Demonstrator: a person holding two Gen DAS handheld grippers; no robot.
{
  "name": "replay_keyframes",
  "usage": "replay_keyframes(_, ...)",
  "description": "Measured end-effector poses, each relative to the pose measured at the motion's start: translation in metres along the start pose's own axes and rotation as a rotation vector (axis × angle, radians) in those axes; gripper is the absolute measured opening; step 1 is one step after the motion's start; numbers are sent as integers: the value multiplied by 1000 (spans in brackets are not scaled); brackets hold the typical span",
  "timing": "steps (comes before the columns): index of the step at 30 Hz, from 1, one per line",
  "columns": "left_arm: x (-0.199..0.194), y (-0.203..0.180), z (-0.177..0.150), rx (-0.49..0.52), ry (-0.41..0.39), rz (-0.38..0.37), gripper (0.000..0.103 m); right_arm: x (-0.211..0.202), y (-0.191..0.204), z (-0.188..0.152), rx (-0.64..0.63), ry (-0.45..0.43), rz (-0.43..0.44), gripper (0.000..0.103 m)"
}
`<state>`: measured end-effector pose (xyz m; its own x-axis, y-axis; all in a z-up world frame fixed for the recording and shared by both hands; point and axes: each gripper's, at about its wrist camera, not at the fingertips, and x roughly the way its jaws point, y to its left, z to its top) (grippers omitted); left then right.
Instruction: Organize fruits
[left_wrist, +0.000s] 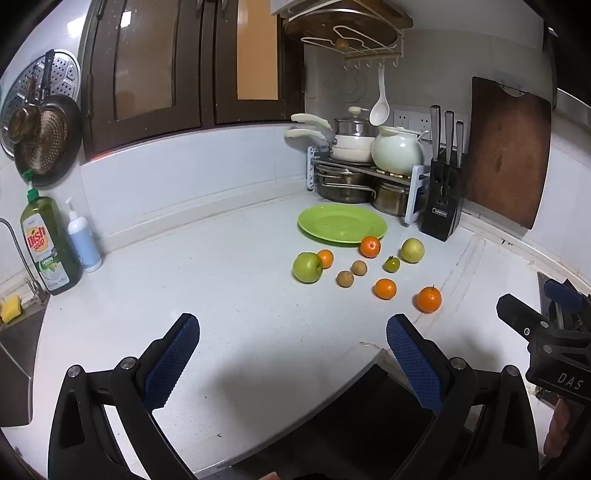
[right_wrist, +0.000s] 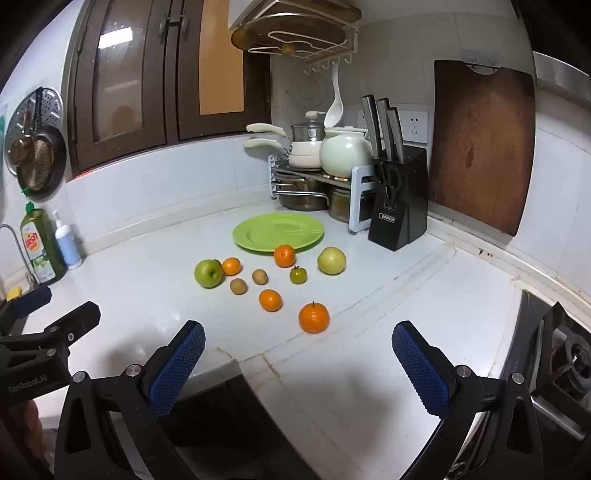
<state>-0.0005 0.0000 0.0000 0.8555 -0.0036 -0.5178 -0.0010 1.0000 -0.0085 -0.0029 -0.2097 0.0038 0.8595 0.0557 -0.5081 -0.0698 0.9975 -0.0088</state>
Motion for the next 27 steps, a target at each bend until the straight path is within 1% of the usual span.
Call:
replay_keyframes(3, 0, 1, 0, -5, 8, -13, 103, -1, 1, 0, 5, -3, 3, 102)
replay_keyframes(10, -9, 15, 15, -11, 7, -23, 103, -2, 1, 3, 11, -3, 13, 102)
replay_keyframes(13, -8, 4, 11, 0, 3, -8, 103, 1, 0, 2, 15, -10, 14, 102)
replay_keyframes(27, -7, 1, 12, -14, -5, -15, 103, -6, 3, 6, 3, -19, 24, 102)
